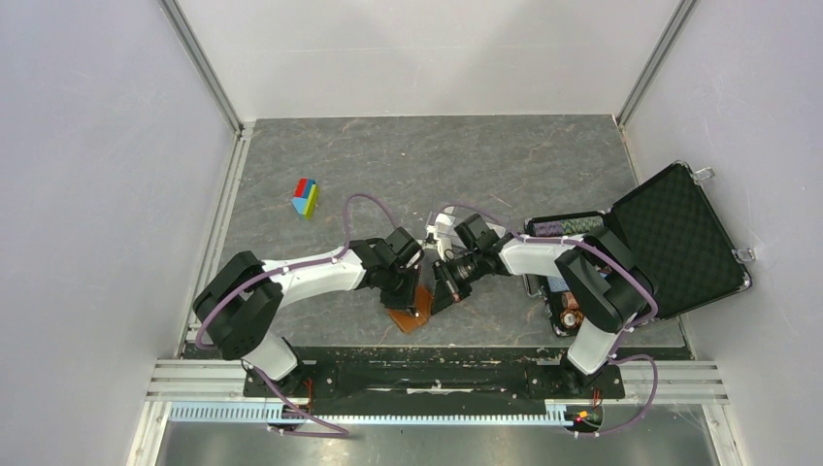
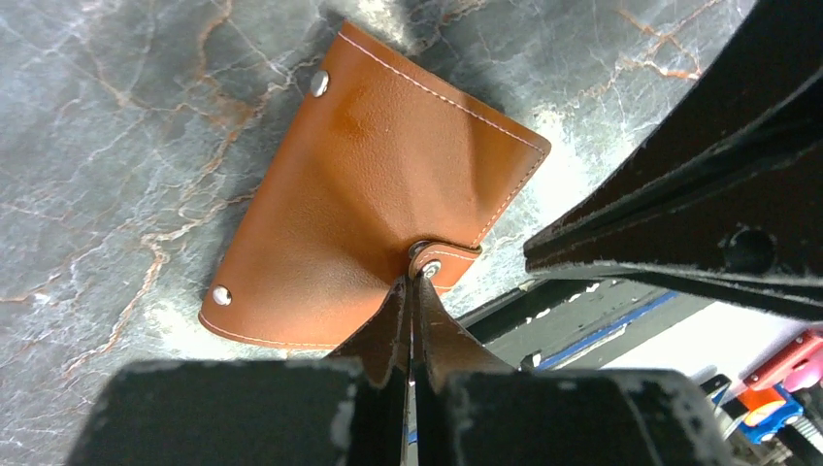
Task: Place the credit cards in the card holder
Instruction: Close the card holder at the center of the board.
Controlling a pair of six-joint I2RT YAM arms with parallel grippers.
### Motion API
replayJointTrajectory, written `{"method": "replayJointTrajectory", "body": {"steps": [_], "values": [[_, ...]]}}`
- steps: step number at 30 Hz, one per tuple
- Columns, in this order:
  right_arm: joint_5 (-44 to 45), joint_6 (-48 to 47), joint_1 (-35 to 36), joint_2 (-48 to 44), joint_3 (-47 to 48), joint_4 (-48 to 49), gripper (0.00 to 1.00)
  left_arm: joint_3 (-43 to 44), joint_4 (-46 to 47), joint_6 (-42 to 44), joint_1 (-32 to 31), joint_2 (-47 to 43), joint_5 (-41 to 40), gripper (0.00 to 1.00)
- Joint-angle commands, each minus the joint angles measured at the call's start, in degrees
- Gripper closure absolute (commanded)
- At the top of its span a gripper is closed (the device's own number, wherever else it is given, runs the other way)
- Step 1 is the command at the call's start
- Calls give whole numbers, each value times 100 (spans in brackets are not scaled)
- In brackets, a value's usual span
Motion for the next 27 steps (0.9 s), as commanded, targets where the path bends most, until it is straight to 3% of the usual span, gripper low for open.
{"method": "replayJointTrajectory", "body": {"steps": [1, 9, 22, 27], "values": [[-637, -83, 306, 62, 51, 492, 100, 168, 122, -324, 89, -58, -561, 98], [-642, 155, 362, 223, 176, 751, 100, 194, 223, -343, 92, 85, -535, 98], [-536, 1318, 362, 258, -180, 2179, 100, 134, 210, -423, 76, 259, -525, 98], [110, 1083, 364, 391, 28, 1548, 100, 142, 211, -421, 54, 261, -530, 98]]}}
